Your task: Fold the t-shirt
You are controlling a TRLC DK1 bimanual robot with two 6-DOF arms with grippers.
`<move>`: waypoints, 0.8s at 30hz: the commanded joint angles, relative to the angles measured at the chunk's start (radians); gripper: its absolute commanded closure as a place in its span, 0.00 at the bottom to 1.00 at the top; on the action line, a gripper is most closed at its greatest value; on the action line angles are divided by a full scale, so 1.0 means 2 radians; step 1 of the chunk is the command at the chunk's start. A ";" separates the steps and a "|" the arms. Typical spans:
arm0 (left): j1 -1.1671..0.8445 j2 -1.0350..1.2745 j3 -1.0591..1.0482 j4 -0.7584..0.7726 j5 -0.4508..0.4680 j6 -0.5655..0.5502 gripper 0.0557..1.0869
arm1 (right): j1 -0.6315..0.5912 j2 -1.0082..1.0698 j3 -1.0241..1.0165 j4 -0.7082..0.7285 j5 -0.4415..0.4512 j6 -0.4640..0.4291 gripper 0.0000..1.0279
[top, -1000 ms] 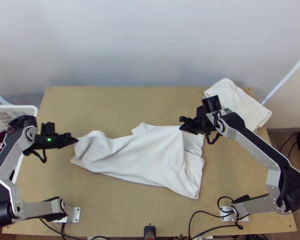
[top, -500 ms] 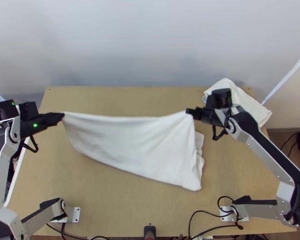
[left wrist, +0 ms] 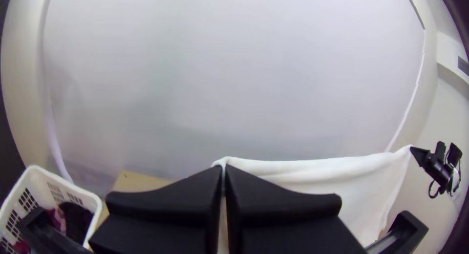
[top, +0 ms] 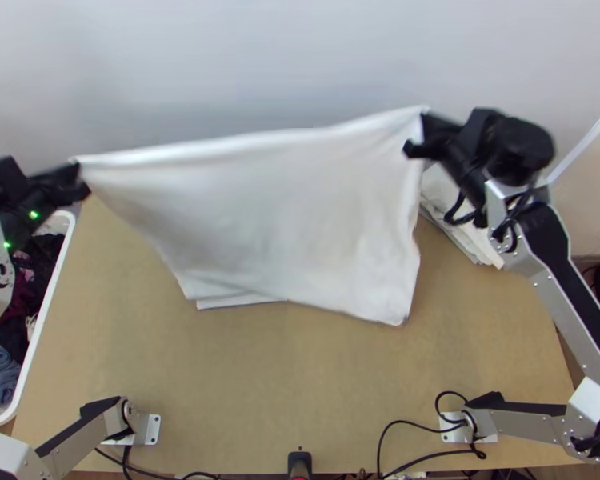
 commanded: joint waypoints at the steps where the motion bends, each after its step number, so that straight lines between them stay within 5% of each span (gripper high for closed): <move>1: 0.001 -0.016 0.032 0.039 -0.038 -0.004 0.96 | -0.017 -0.010 0.048 0.031 0.013 -0.037 0.97; 9: -0.002 -0.028 0.081 0.094 -0.086 0.005 0.96 | -0.021 -0.017 0.076 0.125 0.042 -0.059 0.97; 24: -0.002 -0.092 0.121 0.194 -0.154 -0.009 0.96 | -0.021 -0.119 0.122 0.162 0.045 -0.096 0.97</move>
